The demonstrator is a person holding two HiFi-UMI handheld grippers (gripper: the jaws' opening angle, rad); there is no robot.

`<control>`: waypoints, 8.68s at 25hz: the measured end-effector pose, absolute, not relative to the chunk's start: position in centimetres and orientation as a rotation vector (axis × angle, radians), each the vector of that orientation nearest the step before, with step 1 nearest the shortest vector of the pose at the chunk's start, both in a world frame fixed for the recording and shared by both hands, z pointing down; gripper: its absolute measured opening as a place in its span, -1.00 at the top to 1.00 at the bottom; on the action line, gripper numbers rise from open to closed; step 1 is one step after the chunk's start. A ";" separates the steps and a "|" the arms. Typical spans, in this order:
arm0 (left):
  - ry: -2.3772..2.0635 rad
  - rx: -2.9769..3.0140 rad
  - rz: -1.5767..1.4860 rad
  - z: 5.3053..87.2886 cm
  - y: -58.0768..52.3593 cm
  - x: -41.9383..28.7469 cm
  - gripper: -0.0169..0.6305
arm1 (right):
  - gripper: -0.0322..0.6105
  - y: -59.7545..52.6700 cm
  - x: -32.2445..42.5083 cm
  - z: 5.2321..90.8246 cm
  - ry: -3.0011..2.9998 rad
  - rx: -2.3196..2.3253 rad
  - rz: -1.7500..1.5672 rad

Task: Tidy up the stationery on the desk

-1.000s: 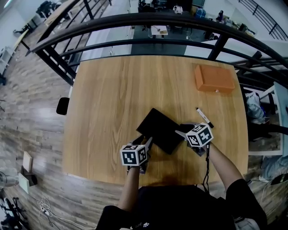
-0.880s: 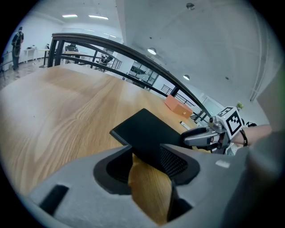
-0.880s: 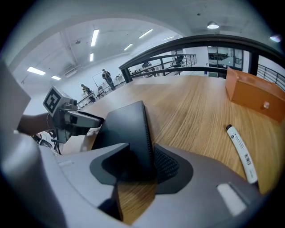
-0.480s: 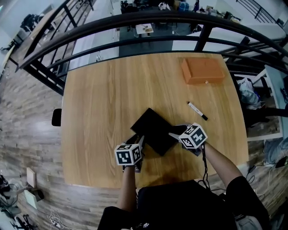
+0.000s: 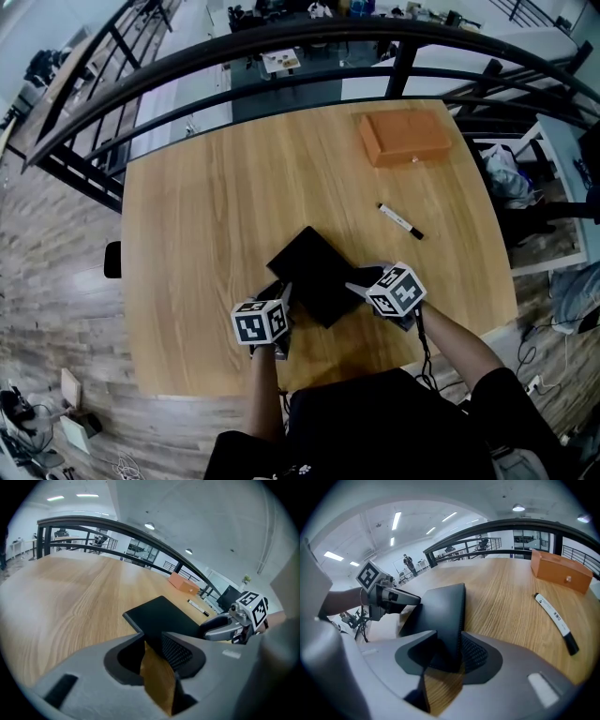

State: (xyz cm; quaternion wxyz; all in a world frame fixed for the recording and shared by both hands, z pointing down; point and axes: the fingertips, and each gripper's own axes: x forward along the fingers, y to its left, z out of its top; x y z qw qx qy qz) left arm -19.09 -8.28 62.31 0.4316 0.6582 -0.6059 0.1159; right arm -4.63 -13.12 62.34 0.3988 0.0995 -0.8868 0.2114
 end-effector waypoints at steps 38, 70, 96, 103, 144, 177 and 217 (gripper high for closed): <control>-1.499 1.729 0.458 62.0 -8.3 -17.7 0.75 | 0.32 -5.5 -2.3 62.3 -2.221 0.263 0.580; -1.657 1.815 0.402 56.9 -8.3 -18.9 0.96 | 0.65 -9.4 -1.0 58.2 -2.419 0.509 0.615; -1.866 2.221 0.291 41.6 -6.8 -12.8 0.96 | 0.87 -15.6 5.0 45.8 -2.748 0.917 0.465; -1.873 2.230 0.282 41.1 -7.6 -12.6 0.95 | 0.86 -18.8 6.6 46.5 -2.697 0.998 0.439; -2.187 1.800 0.275 43.1 0.6 -19.2 0.95 | 0.45 -30.3 6.0 62.4 -2.174 0.704 0.180; -2.111 1.931 0.314 42.6 -1.3 -18.5 0.95 | 0.66 -26.6 7.1 58.0 -2.262 0.898 0.329; -1.806 2.200 0.296 45.0 -6.1 -16.4 0.96 | 0.66 -15.4 4.9 57.1 -2.284 0.985 0.672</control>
